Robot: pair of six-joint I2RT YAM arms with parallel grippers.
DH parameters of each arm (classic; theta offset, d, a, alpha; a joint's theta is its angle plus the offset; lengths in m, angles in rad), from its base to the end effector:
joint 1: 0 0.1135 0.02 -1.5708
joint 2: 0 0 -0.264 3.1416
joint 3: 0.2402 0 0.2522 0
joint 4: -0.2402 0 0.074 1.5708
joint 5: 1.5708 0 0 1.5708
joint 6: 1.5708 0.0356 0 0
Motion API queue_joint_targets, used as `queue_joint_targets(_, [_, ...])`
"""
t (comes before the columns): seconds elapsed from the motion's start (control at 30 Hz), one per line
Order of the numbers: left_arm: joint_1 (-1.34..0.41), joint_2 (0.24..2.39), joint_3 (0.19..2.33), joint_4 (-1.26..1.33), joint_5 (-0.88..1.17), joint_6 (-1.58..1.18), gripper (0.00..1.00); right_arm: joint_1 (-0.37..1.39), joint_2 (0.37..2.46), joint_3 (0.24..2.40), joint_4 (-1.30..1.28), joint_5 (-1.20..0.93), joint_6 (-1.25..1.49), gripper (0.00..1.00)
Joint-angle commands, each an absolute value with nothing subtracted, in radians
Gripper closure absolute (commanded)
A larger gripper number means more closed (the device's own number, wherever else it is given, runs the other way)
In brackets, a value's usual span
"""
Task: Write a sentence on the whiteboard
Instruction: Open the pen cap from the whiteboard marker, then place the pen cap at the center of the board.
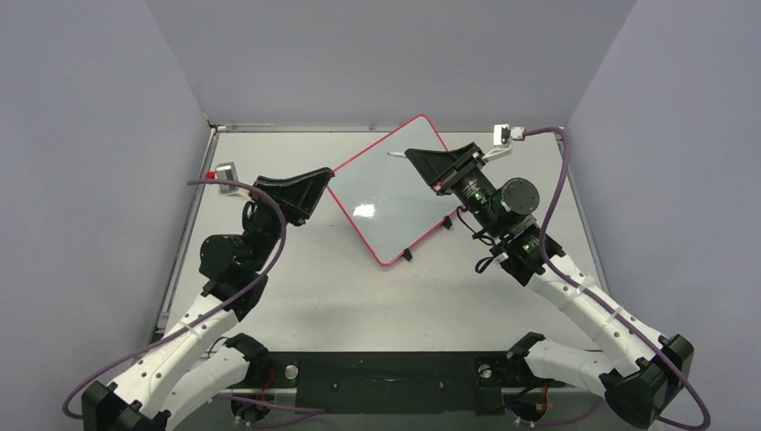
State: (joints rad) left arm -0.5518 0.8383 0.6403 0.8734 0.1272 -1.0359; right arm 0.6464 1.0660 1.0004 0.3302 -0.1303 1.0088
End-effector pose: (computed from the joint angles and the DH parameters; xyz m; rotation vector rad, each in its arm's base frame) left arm 0.1516 -0.0986 0.3888 -0.1106 0.9996 -1.5249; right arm 0.1937 0.1520 0.4170 0.1408 1.4604 1.4714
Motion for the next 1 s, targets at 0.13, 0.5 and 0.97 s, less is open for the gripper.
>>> queue_joint_targets(0.13, [-0.537,0.754,0.743,-0.31,-0.405,-0.885,1.0,0.611,0.942,0.981,0.159,-0.021,0.868,1.0])
queue_joint_targets(0.5, [-0.519,0.771,0.477,-0.436,-0.53,-0.979,1.0,0.595,0.86,0.955,0.006,0.074,0.746,1.0])
queue_joint_targets(0.97, [-0.444,0.926,0.469,-0.385,-0.441,-0.945,0.57,0.592,0.82,0.937,-0.12,0.151,0.631,1.0])
